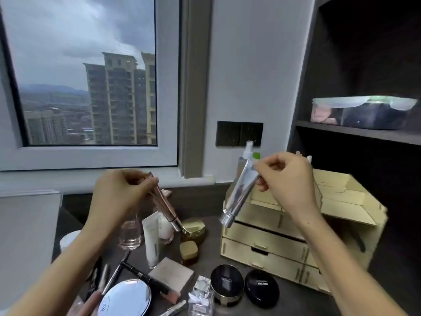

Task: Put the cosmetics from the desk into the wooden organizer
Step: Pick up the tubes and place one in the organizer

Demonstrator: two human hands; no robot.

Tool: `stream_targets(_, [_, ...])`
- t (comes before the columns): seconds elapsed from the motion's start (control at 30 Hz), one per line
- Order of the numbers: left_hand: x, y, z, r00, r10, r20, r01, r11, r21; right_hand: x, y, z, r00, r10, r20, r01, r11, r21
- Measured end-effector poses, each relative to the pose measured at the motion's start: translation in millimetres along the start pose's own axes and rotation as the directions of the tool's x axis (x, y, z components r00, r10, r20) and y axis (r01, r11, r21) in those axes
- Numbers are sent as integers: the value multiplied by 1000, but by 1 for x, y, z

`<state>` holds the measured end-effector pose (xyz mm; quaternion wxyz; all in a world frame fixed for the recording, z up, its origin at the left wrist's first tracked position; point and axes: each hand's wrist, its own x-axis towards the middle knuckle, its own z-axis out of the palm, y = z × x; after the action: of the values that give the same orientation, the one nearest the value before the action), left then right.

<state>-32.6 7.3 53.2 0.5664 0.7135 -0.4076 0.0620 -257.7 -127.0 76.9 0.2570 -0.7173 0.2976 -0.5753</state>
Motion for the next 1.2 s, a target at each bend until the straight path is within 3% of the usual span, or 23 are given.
stream_targets(0.13, [15,46,35,999,27,40,-17,972,-236,52,19,-35,973,-7,-232,-36,983,-180])
stream_targets(0.23, [28,64,66,999,37,32,-25,946,-324,90,39,-34,956,-6,-293,-68,968,-241])
stream_targets(0.7, [69,73,139,998,46,41,-33,959,-283,177,112,30,990,107,-94,-142,801,-581])
stream_targets(0.93, [76,70,153,998,35,54,-19,960,-278,178,134,40,988,152,-11,-96,563,-821])
stream_targets(1.07, [77,72,160,997,17,70,3,960,-279,180,136,41,989,151,-8,-82,493,-866])
stream_targets(1.2, [74,75,163,993,32,110,0,962,-275,179,134,36,985,170,-10,-95,498,-862])
